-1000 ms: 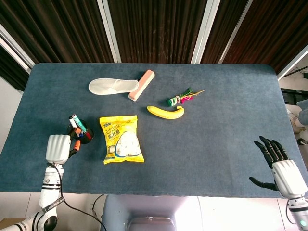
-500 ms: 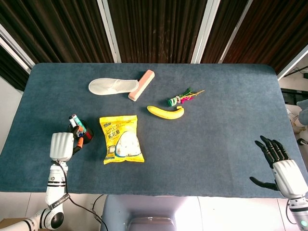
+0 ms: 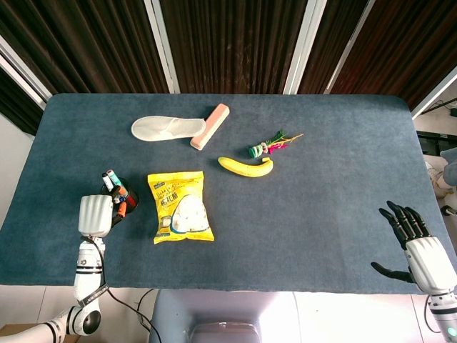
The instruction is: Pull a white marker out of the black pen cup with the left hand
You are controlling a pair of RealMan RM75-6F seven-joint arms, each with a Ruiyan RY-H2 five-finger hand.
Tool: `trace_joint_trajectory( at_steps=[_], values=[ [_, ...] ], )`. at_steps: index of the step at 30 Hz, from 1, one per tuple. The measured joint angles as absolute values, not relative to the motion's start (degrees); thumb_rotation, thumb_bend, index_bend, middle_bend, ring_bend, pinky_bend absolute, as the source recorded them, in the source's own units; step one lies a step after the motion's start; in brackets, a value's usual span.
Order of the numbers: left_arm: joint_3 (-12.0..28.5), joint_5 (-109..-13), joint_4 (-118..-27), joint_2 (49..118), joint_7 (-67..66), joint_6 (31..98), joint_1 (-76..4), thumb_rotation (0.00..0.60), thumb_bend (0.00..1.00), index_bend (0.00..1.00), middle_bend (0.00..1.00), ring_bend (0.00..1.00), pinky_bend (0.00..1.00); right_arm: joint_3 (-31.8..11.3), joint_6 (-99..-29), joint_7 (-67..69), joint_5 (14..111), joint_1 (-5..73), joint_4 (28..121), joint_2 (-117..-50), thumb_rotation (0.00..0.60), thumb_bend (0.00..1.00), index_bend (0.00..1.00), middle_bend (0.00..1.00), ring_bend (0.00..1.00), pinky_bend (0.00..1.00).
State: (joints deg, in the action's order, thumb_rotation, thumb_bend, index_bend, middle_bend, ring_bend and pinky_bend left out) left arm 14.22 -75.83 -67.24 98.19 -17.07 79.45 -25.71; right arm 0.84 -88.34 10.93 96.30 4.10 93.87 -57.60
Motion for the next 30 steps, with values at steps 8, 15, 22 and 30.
trace_joint_trajectory(
  at_steps=[8, 15, 22, 30],
  values=[
    [14.3, -76.1, -66.5, 98.7, -16.1, 80.2, -25.9, 0.6, 0.35, 0.51, 1.0, 1.0, 1.0, 0.9, -88.3, 10.9, 96.3, 4.1, 93.9, -57.6, 0.6, 0.2, 0.08, 0.0, 0.0, 0.07],
    [14.2, -75.8, -66.1, 98.9, -15.7, 80.2, -25.9, 0.6, 0.35, 0.55, 1.0, 1.0, 1.0, 0.8, -88.3, 11.0, 96.3, 4.1, 93.9, -57.6, 0.6, 0.2, 0.08, 0.0, 0.0, 0.07],
    [14.1, -76.1, -65.9, 98.9, -15.3, 80.6, -26.0, 0.6, 0.35, 0.57, 1.0, 1.0, 1.0, 0.8, -88.3, 11.0, 96.3, 4.2, 93.9, -57.6, 0.6, 0.19, 0.09, 0.0, 0.0, 0.07],
    [14.1, -77.8, -65.4, 98.7, -13.3, 83.1, -25.7, 0.6, 0.37, 0.65, 1.0, 1.0, 1.0, 0.7, -88.4, 11.0, 96.2, 4.2, 93.9, -57.6, 0.6, 0.2, 0.09, 0.0, 0.0, 0.07]
  ],
)
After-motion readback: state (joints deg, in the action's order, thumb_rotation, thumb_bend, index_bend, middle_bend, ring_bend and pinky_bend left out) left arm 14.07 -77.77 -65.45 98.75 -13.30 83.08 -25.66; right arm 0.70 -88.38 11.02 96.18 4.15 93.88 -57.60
